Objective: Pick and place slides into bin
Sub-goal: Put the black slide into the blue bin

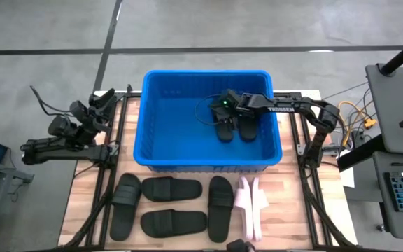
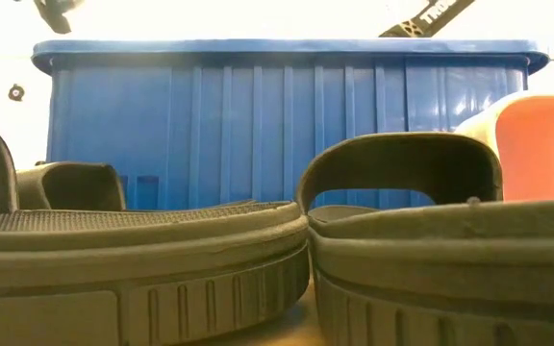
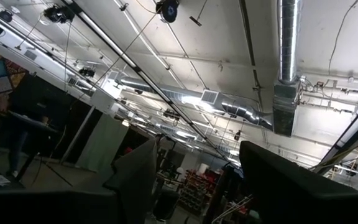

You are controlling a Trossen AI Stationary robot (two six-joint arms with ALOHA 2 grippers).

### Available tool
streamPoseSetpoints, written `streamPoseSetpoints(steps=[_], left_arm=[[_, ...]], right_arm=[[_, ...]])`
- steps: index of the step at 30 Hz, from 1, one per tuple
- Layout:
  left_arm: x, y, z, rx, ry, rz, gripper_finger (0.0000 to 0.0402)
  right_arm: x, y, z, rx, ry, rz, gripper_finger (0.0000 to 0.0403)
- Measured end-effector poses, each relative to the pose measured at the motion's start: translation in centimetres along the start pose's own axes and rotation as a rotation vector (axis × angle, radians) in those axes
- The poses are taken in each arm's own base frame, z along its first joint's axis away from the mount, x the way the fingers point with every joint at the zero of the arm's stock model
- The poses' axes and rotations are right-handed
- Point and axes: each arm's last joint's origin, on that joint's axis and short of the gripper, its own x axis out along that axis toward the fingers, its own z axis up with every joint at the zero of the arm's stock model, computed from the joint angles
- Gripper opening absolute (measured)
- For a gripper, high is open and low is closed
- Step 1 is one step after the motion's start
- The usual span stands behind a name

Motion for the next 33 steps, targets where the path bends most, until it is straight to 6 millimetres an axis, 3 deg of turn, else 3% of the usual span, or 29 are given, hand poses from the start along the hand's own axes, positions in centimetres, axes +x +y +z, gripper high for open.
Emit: streamPoseSetpoints(steps=[14,18,22,24,29,33], left_arm=[[0.2,-0.1,-0.2,0.006,0.01,0.01,0.0217],[0.2,-0.1,-0.3,0.005,0.012,0.013,0.0217],[0.3,-0.1,-0.4,0.006,0.014,0.018,0.0217],[0.3,-0.1,-0.4,0.007,0.017,0.019,0.0217],[0.3,-0.1,-0.4,0.008,0.017,0.033,0.0217],[0.3,0.0,-0.4,0.008,0.015,0.04,0.0217]], right_arm=[[1.0,0.8,-1.0,-0.024,0.036,-0.064,0.0157],[1.1,1.0,-1.1,0.004,0.046,-0.065,0.0114],[1.0,0.7,-0.9,0.074,0.038,-0.076,0.0043],[0.7,0.3,-0.5,0.135,0.023,-0.089,0.0019],[-0.8,-1.5,1.1,0.262,-0.007,-0.131,0.0011],[-3.1,-3.1,2.2,0.275,0.081,-0.207,0.001]])
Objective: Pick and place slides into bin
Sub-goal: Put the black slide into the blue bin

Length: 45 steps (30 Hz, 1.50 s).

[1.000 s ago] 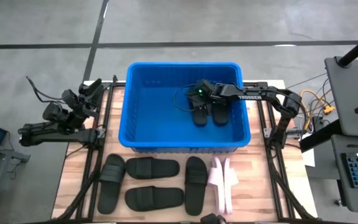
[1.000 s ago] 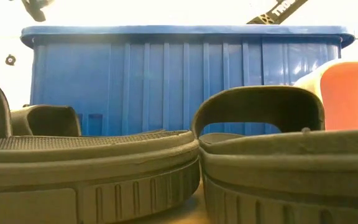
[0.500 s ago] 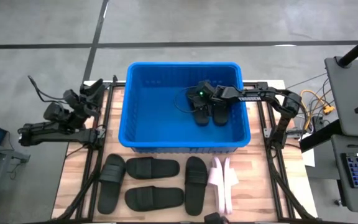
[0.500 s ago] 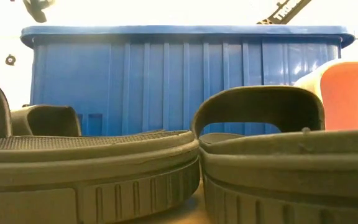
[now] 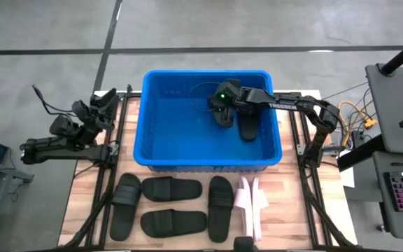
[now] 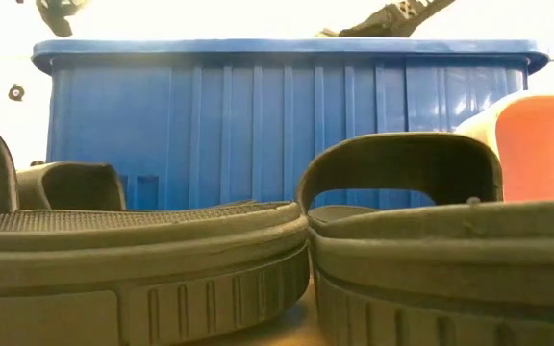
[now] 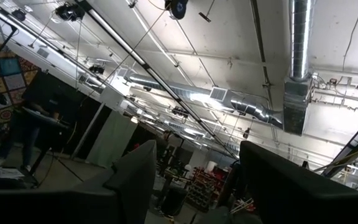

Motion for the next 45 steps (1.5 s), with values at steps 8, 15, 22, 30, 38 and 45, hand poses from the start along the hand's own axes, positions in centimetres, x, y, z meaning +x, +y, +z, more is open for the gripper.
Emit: streamPoseSetpoints(steps=[8,15,22,30,38,45], left_arm=[[0.0,0.0,0.0,0.0,0.0,0.0,0.0217],[0.0,0.0,0.0,0.004,0.0,0.0,0.0217],[0.0,0.0,0.0,0.005,0.0,0.0,0.0217],[0.0,0.0,0.0,0.002,0.0,0.001,0.0217],[0.0,0.0,0.0,-0.003,-0.001,0.003,0.0217],[0.0,0.0,0.0,-0.004,-0.001,0.003,0.0217]], right_arm=[[-2.6,-1.4,-0.7,0.01,0.223,-0.048,0.0009],[-4.2,-0.9,-3.4,0.053,0.309,-0.101,0.0009],[-4.2,0.8,-6.7,0.041,0.256,-0.147,0.0009],[-2.9,3.0,-9.8,0.001,0.285,-0.139,0.0009],[-2.6,3.3,-10.3,0.075,0.305,-0.139,0.003],[-3.2,2.4,-9.4,0.056,0.284,-0.123,0.008]])
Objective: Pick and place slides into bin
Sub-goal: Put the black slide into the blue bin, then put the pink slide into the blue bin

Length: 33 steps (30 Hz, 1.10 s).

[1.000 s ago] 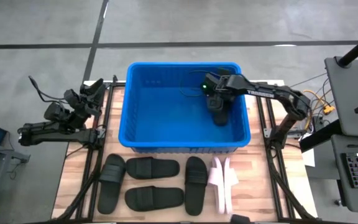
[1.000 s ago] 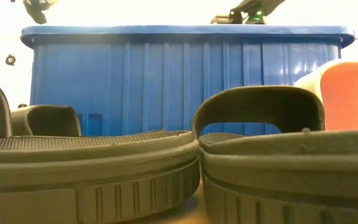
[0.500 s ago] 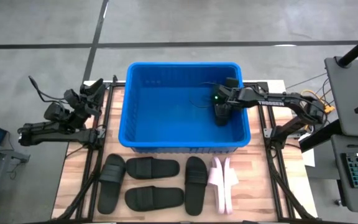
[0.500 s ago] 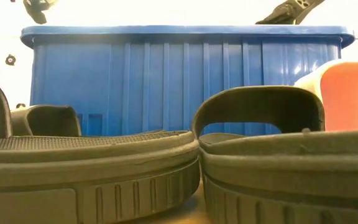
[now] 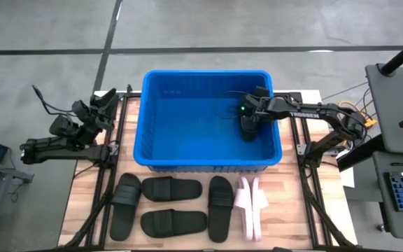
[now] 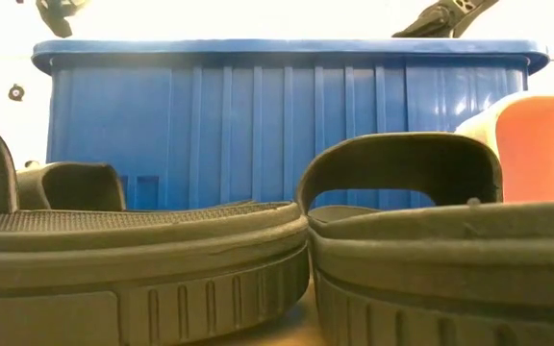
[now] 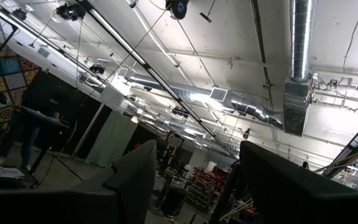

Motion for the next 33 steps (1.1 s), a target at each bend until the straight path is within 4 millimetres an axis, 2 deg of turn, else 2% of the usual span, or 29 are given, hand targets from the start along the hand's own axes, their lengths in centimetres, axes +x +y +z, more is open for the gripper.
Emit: streamPoseSetpoints(steps=[5,11,20,28,33], left_arm=[[0.0,0.0,0.0,0.0,0.0,0.0,0.0217],[0.0,0.0,0.0,0.0,0.0,0.0,0.0217],[0.0,0.0,0.0,0.0,0.0,-0.001,0.0217],[0.0,0.0,0.0,0.001,0.001,-0.001,0.0217],[0.0,0.0,0.0,0.0,0.0,-0.002,0.0217]], right_arm=[[-0.2,-0.4,-0.3,-0.031,0.021,0.111,0.0118],[-0.4,-0.8,-0.7,0.01,0.063,0.211,0.0157],[-1.5,-2.0,0.1,-0.015,0.045,0.223,0.02],[-2.4,-2.4,-0.5,-0.065,0.122,0.279,0.021],[-3.0,-2.7,-0.5,-0.016,0.14,0.308,0.021]])
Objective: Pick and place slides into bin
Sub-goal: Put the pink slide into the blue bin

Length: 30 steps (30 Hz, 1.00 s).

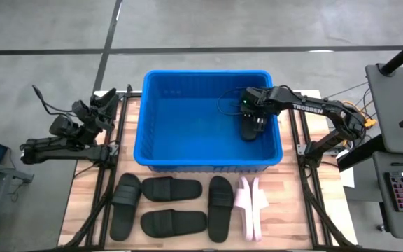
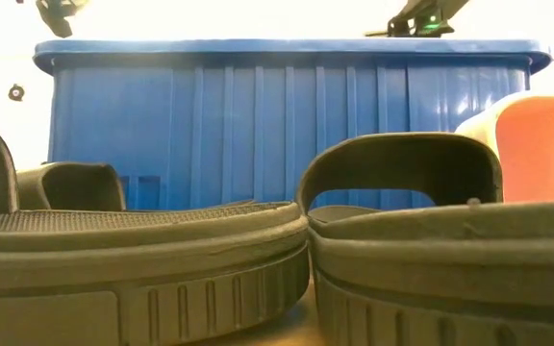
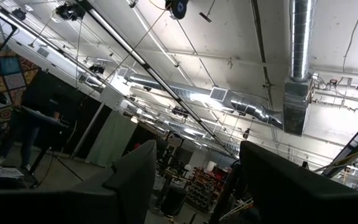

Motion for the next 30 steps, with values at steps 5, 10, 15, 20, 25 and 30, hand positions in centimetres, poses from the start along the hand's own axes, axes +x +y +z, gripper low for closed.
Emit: streamPoseSetpoints(steps=[5,10,15,20,25,30], left_arm=[[0.0,0.0,0.0,0.0,0.0,0.0,0.0217],[0.0,0.0,0.0,0.006,0.0,0.0,0.0217],[0.0,0.0,0.0,0.002,0.0,0.0,0.0217],[0.0,0.0,0.0,0.0,0.0,0.001,0.0217],[-0.1,0.0,0.1,0.02,-0.005,0.0,0.0217],[-0.2,0.1,0.3,0.024,-0.013,0.0,0.0217]], right_arm=[[-1.8,-0.8,0.6,0.088,-0.035,-0.01,0.0208],[-6.0,-2.2,2.0,0.213,-0.216,0.024,0.0196],[-12.4,-2.5,2.6,0.276,-0.485,0.091,0.018],[-19.2,-0.5,0.8,0.281,-0.792,0.165,0.0168],[-23.8,3.1,-2.2,0.26,-1.025,0.236,0.016],[-25.1,7.0,-4.8,0.228,-1.028,0.351,0.0159]])
